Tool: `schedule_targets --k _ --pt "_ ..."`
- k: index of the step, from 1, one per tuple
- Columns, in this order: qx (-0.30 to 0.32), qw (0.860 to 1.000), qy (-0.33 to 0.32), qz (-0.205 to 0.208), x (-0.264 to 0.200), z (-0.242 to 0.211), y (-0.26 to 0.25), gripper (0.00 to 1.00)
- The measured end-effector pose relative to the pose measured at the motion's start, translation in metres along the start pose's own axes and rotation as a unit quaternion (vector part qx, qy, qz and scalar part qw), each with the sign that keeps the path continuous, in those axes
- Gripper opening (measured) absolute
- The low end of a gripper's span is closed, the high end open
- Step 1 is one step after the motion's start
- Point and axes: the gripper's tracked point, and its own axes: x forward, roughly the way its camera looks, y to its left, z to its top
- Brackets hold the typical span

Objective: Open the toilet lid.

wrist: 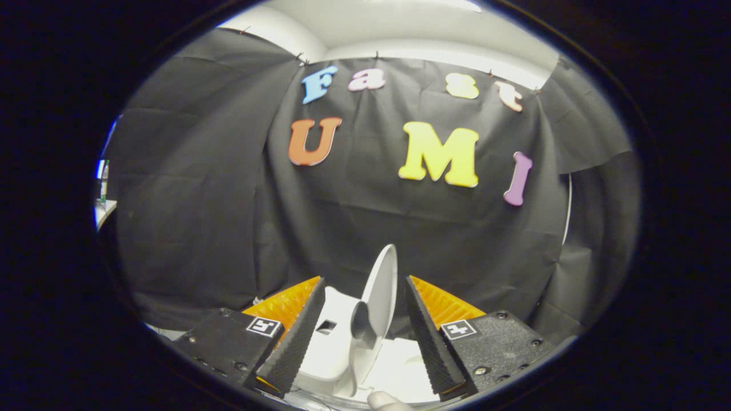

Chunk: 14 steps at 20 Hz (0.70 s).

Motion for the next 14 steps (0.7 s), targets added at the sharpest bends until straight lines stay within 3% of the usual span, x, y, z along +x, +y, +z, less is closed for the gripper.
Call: schedule_targets --k 3,6,14 --pt "0.04 0.999 -0.018 -0.006 -0.016 0.006 -0.031 1.0" --pt "0.067 0.997 -0.02 -0.028 -0.041 -0.005 -0.078 1.0" --pt "0.075 0.991 0.017 -0.108 -0.108 -0.092 -0.196 1.0"
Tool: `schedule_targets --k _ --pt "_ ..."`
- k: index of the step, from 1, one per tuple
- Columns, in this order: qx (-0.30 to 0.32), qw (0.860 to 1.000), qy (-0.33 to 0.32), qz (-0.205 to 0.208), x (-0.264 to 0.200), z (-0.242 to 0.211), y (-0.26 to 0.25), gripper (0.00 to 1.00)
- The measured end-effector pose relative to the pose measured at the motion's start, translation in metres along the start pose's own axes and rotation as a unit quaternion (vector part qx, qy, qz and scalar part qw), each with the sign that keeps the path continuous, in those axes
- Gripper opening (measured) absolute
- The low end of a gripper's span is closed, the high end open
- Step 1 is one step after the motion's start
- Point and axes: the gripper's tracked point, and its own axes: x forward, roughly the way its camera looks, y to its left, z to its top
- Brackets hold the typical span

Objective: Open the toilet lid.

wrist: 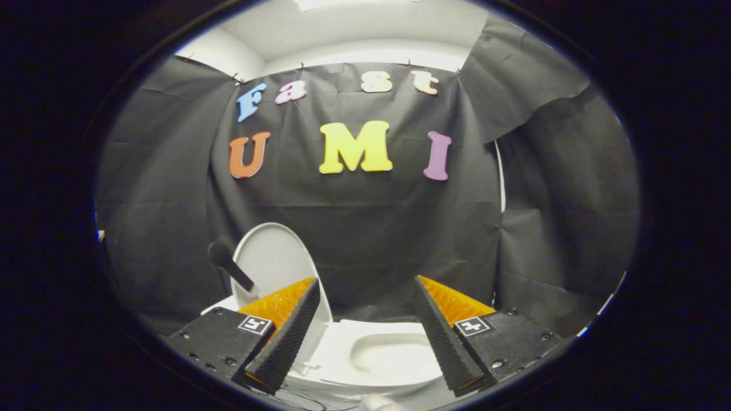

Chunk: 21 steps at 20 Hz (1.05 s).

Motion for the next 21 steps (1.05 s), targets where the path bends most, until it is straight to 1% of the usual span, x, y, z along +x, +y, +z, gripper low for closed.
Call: schedule_targets --k 5,10,12,14,21 --pt "-0.016 0.999 0.015 -0.04 -0.026 -0.042 -0.053 1.0" --pt "0.01 0.999 0.032 -0.042 -0.042 -0.081 -0.067 1.0" --pt "0.005 0.998 0.039 -0.04 -0.041 -0.092 -0.065 1.0" --pt "-0.002 0.998 0.046 -0.04 -0.041 -0.097 -0.066 1.0" --pt "0.004 0.998 0.041 -0.04 -0.041 -0.096 -0.07 1.0"
